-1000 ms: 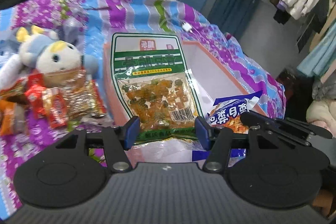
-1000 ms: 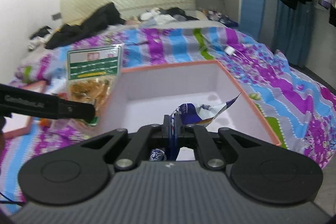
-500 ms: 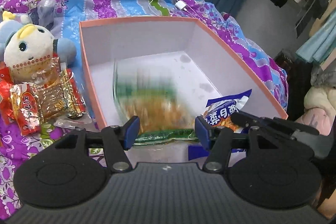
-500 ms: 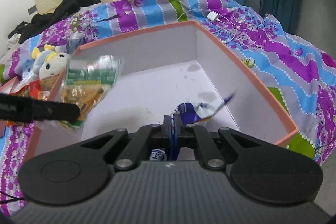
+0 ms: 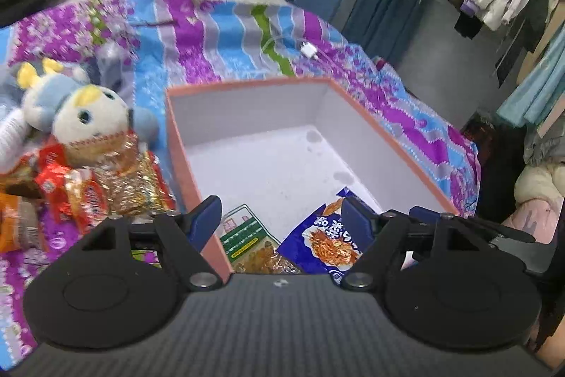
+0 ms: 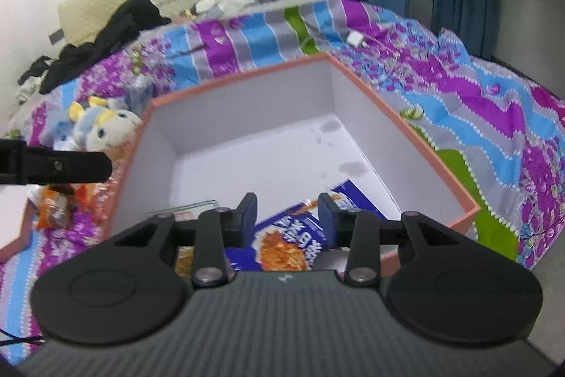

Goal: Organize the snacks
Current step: 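Open left tool to drop the green bag while right tool drops blue bag, then move both tools back to the snack pile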

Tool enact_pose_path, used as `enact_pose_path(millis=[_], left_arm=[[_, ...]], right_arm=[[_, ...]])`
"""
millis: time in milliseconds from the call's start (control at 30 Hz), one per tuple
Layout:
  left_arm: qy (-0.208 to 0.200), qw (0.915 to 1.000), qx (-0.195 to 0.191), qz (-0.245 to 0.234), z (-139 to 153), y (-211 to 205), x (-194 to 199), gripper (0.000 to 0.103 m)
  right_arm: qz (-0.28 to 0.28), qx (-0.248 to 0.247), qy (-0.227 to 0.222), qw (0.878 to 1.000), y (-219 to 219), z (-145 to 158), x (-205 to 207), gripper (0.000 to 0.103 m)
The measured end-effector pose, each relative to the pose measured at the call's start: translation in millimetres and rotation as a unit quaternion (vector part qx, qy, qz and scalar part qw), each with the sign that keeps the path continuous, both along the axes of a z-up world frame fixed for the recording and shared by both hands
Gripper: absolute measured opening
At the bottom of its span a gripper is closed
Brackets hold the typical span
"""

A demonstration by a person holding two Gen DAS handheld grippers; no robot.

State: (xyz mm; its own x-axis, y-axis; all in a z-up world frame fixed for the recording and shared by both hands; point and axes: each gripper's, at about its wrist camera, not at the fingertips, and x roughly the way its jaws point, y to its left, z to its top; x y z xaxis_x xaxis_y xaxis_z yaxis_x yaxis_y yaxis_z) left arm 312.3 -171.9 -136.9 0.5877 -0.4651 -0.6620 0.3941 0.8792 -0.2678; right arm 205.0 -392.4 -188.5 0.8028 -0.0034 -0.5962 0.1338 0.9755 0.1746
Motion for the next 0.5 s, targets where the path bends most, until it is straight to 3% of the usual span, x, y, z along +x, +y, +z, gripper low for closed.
enact_pose_path(millis=[133, 500], left_arm=[[-0.015, 0.9998, -0.006, 0.011, 27.8, 20.0, -33.9, 0.079], [-0.032, 0.9974, 0.009, 0.064, 69.3, 74.9, -137.2, 0.079]], right_arm=[[0.009, 0.007, -0.014, 1.0, 13.8, 21.8, -22.1, 0.041], [0.039, 0.014, -0.04, 0.998, 52.2, 66.6, -100.5, 0.041]])
